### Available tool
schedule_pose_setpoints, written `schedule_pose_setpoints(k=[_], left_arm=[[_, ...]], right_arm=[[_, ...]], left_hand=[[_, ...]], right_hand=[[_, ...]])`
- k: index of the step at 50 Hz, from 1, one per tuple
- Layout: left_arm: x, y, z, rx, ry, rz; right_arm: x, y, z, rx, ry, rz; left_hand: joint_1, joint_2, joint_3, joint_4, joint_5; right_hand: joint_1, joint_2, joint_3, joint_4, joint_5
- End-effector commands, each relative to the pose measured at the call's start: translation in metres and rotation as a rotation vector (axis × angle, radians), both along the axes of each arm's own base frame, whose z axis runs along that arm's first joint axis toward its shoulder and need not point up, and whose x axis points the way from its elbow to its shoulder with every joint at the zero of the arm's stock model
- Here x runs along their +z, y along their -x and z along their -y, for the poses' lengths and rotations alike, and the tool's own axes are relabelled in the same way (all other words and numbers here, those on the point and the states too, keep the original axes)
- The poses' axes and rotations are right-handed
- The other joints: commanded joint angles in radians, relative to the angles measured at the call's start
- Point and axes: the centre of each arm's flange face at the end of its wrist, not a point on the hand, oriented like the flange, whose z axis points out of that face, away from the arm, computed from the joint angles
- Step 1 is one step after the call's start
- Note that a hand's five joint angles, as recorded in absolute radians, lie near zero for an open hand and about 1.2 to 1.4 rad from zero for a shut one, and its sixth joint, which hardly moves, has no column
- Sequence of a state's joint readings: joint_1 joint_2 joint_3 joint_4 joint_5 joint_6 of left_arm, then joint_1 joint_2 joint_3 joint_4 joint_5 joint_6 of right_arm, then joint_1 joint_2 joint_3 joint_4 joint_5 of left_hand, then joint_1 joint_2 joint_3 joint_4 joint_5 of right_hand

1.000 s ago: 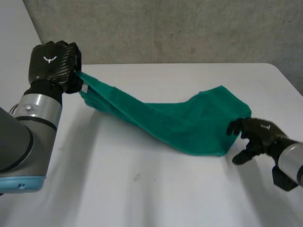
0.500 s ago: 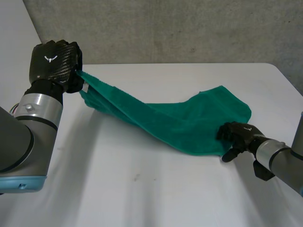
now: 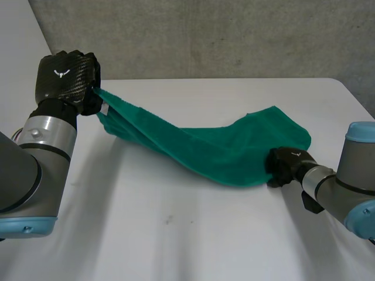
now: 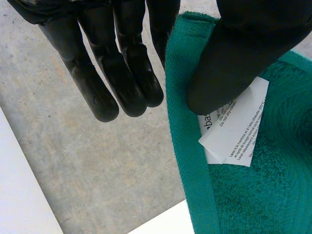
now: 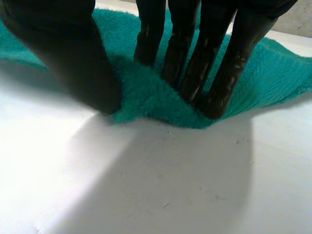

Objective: Fold the towel.

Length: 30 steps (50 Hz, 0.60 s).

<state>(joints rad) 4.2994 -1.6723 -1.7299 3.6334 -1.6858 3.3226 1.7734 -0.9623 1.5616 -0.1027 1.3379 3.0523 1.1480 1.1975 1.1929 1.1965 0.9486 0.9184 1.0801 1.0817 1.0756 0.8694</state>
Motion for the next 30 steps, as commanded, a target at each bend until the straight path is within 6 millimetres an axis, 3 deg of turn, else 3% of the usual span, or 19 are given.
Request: schedule_pose_setpoints(k=[1, 7, 8, 10, 15, 20, 24, 28, 29, 30], left_arm=[[0.0, 0.0, 0.0, 0.0, 0.0, -0.002], [0.006, -0.001, -0.002, 0.002, 0.014, -0.008], [0.014, -0.004, -0.005, 0.006, 0.03, -0.013], [0.021, -0.007, -0.008, 0.011, 0.044, -0.019], [0.038, -0.024, -0.014, 0.05, 0.045, -0.016], [0.04, -0.035, -0.017, 0.074, 0.001, 0.006], [0.027, -0.04, -0.018, 0.071, -0.085, 0.043], [0.011, -0.042, -0.021, 0.057, -0.167, 0.078], [0.001, -0.042, -0.02, 0.051, -0.208, 0.09], [-0.019, -0.041, -0.017, 0.044, -0.277, 0.115]], right_arm=[[0.012, 0.0, 0.011, -0.013, 0.084, 0.014], [0.082, 0.006, 0.019, -0.046, 0.307, 0.019], [0.108, 0.005, 0.018, -0.034, 0.379, 0.011], [0.145, 0.006, 0.008, -0.005, 0.465, -0.043], [0.194, 0.017, -0.013, 0.041, 0.535, -0.25], [0.202, 0.025, -0.033, 0.139, 0.462, -0.513], [0.197, 0.029, -0.048, 0.21, 0.381, -0.665], [0.176, 0.031, -0.05, 0.261, 0.298, -0.735], [0.16, 0.031, -0.049, 0.29, 0.245, -0.754], [0.16, 0.031, -0.049, 0.29, 0.244, -0.754]], left_hand=[[0.248, 0.199, 0.203, 0.2, 0.273], [0.248, 0.199, 0.203, 0.2, 0.273], [0.248, 0.199, 0.203, 0.2, 0.273], [0.248, 0.199, 0.203, 0.2, 0.273], [0.248, 0.199, 0.203, 0.2, 0.273], [0.248, 0.199, 0.203, 0.2, 0.273], [0.248, 0.199, 0.203, 0.2, 0.273], [0.248, 0.199, 0.203, 0.2, 0.273], [0.248, 0.199, 0.203, 0.2, 0.273], [0.248, 0.199, 0.203, 0.2, 0.273]], right_hand=[[0.478, 0.316, 0.315, 0.321, 0.352], [0.478, 0.316, 0.315, 0.321, 0.352], [0.478, 0.316, 0.315, 0.321, 0.352], [0.478, 0.316, 0.315, 0.321, 0.352], [0.478, 0.316, 0.315, 0.321, 0.352], [0.478, 0.316, 0.315, 0.321, 0.352], [0.478, 0.316, 0.315, 0.321, 0.352], [0.478, 0.316, 0.315, 0.321, 0.352], [0.478, 0.316, 0.315, 0.321, 0.352], [0.478, 0.316, 0.315, 0.321, 0.352]])
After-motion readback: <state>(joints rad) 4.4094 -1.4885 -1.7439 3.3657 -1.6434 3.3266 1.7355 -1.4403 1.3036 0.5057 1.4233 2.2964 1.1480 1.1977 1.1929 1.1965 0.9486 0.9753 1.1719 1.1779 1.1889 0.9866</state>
